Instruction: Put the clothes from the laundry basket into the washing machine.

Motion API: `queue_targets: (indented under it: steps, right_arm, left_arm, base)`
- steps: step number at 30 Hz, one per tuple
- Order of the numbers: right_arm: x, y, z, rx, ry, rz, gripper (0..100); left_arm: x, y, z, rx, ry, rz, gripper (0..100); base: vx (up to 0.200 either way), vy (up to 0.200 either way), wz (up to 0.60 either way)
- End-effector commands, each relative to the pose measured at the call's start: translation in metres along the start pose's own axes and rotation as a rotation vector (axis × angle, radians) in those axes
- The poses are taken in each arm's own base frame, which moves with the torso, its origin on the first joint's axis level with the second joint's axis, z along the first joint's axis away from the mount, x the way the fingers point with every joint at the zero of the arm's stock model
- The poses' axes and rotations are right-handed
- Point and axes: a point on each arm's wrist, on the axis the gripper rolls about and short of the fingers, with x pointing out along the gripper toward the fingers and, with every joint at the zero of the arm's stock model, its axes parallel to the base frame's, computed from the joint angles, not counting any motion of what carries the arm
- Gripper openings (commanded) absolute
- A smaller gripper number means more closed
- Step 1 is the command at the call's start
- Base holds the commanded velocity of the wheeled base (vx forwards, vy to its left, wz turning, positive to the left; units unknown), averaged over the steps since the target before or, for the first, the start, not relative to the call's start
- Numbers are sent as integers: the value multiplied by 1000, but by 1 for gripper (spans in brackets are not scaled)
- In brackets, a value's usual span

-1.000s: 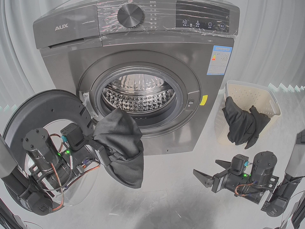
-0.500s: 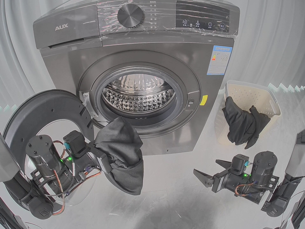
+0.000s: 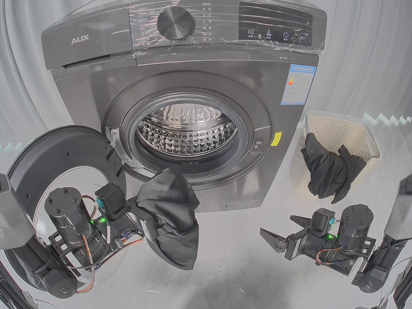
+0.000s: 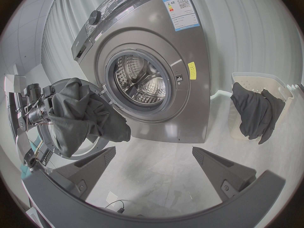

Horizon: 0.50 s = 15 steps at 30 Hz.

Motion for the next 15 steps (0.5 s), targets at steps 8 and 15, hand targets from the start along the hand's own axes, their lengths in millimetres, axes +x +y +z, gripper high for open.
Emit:
queue_targets:
  steps: [8,15]
  right_arm:
    - [1,0,-3,-1,15,-3,100]
    - [1,1,-5,-3,22,1,100]
  left_arm:
    - [3,-9,-7,0,27,-4,0]
    - [4,-9,-9,2,35,-2,0]
  base:
    - [0,0,0]
    - [200,0,0]
